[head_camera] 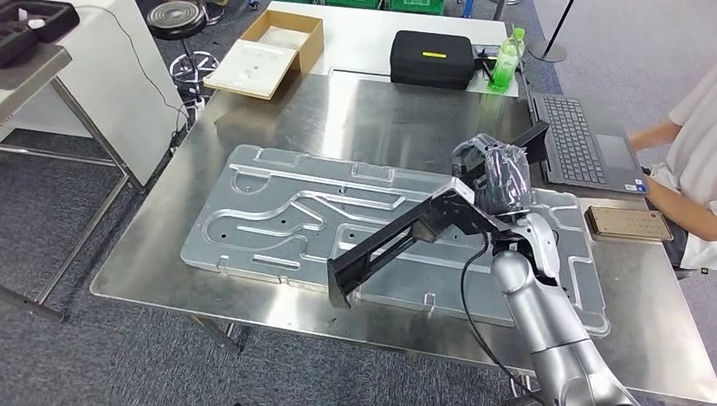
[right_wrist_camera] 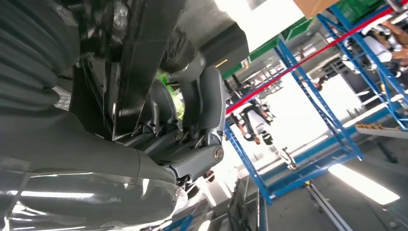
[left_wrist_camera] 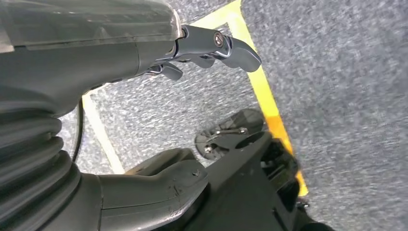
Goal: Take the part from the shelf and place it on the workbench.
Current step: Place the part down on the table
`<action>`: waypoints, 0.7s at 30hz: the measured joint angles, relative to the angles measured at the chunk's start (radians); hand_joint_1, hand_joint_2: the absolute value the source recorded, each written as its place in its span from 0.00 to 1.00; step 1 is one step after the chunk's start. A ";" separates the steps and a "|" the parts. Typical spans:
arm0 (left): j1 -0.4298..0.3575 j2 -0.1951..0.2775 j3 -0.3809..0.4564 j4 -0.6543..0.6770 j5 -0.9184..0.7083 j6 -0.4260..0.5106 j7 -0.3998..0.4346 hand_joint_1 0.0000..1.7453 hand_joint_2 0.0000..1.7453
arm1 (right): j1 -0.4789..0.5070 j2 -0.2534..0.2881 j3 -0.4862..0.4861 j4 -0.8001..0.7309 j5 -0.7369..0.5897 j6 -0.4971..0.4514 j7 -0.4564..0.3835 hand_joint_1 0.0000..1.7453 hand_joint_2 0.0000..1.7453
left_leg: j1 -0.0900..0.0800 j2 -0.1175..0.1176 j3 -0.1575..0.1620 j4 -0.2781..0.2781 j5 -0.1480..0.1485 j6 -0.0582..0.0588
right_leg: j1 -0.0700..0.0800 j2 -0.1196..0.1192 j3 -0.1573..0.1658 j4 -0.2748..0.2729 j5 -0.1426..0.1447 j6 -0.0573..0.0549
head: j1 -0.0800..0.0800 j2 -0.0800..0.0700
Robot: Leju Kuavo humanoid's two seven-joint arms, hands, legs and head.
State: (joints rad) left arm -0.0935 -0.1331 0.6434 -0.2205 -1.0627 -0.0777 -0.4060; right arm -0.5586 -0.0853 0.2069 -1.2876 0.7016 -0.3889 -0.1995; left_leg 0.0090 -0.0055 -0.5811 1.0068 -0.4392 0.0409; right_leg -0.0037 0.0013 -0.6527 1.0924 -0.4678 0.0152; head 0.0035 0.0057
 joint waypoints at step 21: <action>0.005 0.002 -0.003 0.000 0.006 0.017 -0.004 0.00 0.00 | -0.132 -0.047 -0.051 0.185 -0.116 0.255 0.107 0.00 1.00 | -0.002 0.000 -0.126 0.259 -0.101 -0.041 | -0.005 -0.002 0.037 -0.067 0.035 -0.037 | -0.001 0.000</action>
State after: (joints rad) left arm -0.0882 -0.1312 0.6405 -0.2205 -1.0565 -0.0603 -0.4099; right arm -0.6903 -0.1324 0.1559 -1.1029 0.5860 -0.1337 -0.0923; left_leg 0.0065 -0.0059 -0.7067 1.2662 -0.5400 0.0004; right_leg -0.0087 -0.0004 -0.6162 1.0257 -0.4329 -0.0220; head 0.0027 0.0057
